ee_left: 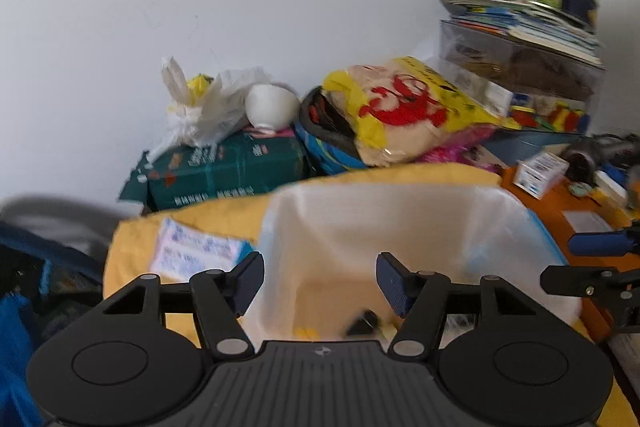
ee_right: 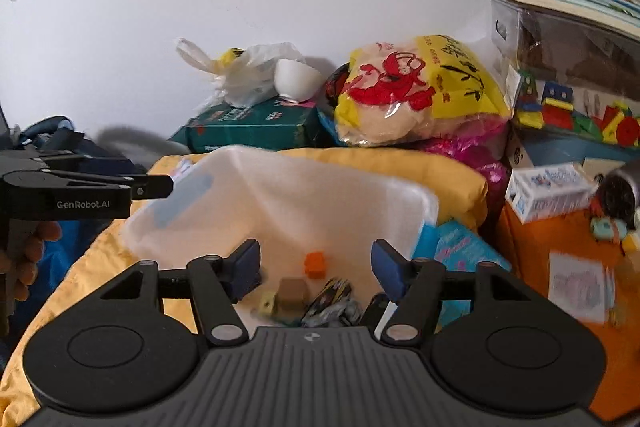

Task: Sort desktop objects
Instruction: 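Carry both cars over the bin and open both tools to drop them, then grasp the wooden block with the right tool while the left tool grasps a small blue brick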

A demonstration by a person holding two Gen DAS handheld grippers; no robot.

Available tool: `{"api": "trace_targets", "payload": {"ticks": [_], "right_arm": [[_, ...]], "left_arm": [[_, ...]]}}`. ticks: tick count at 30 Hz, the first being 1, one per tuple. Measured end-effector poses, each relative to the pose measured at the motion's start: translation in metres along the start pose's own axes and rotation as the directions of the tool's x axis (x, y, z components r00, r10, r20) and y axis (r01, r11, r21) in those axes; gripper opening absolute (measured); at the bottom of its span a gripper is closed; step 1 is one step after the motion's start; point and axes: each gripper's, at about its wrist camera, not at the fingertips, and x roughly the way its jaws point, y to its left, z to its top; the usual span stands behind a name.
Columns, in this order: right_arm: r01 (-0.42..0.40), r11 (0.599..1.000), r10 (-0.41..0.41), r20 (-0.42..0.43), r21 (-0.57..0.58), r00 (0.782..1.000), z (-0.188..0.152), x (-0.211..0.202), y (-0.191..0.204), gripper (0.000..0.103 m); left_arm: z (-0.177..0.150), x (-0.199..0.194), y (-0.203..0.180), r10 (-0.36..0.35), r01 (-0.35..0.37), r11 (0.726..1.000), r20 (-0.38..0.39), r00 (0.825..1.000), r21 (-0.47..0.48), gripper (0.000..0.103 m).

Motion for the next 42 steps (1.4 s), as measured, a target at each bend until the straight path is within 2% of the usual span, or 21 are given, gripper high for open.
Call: {"api": "trace_targets", "payload": {"ticks": [4, 7, 12, 15, 18, 22, 28, 32, 34, 36, 42], "right_arm": [[-0.052, 0.999, 0.052, -0.024, -0.012, 0.998, -0.046, -0.024, 0.017, 0.065], [-0.078, 0.996, 0.073, -0.095, -0.048, 0.993, -0.092, -0.036, 0.035, 0.065], [-0.117, 0.991, 0.102, -0.199, -0.067, 0.975, -0.152, -0.047, 0.069, 0.062], [-0.124, 0.988, 0.1, -0.241, -0.089, 0.965, -0.177, -0.047, 0.084, 0.06], [-0.106, 0.986, 0.071, -0.25, -0.128, 0.966, -0.188, -0.045, 0.095, 0.057], [-0.087, 0.982, 0.042, -0.253, -0.17, 0.967, -0.191, -0.035, 0.103, 0.053], [-0.071, 0.979, 0.019, -0.259, -0.193, 0.966, -0.195, -0.026, 0.107, 0.05], [-0.062, 0.982, 0.012, -0.269, -0.18, 0.963, -0.195, -0.02, 0.105, 0.05], [-0.072, 0.984, 0.023, -0.283, -0.165, 0.959, -0.197, -0.015, 0.102, 0.048], [-0.085, 0.984, 0.038, -0.279, -0.156, 0.959, -0.197, -0.015, 0.099, 0.039], [-0.102, 0.983, 0.063, -0.237, -0.152, 0.969, -0.196, -0.027, 0.095, 0.036]], "left_arm": [[-0.053, -0.035, -0.002, -0.046, 0.046, 0.999, -0.011, 0.999, 0.003, 0.066], [-0.1, -0.055, -0.006, -0.064, 0.065, 0.998, -0.06, 0.996, 0.023, 0.066], [-0.162, -0.084, -0.011, -0.089, 0.087, 0.996, -0.133, 0.987, -0.024, 0.065], [-0.19, -0.093, -0.017, -0.109, 0.107, 0.994, -0.18, 0.978, -0.023, 0.063], [-0.212, -0.097, -0.027, -0.13, 0.133, 0.991, -0.209, 0.969, 0.002, 0.06], [-0.224, -0.088, -0.039, -0.108, 0.126, 0.989, -0.214, 0.971, 0.075, 0.042], [-0.227, -0.076, -0.052, -0.123, 0.152, 0.982, -0.222, 0.967, 0.115, 0.037], [-0.228, -0.067, -0.053, -0.133, 0.161, 0.982, -0.239, 0.962, 0.102, 0.035], [-0.23, -0.066, -0.055, -0.151, 0.181, 0.977, -0.235, 0.96, 0.114, 0.028], [-0.229, -0.066, -0.058, -0.172, 0.204, 0.97, -0.228, 0.958, 0.128, 0.02], [-0.224, -0.072, -0.061, -0.192, 0.22, 0.967, -0.205, 0.96, 0.126, 0.02]]}}
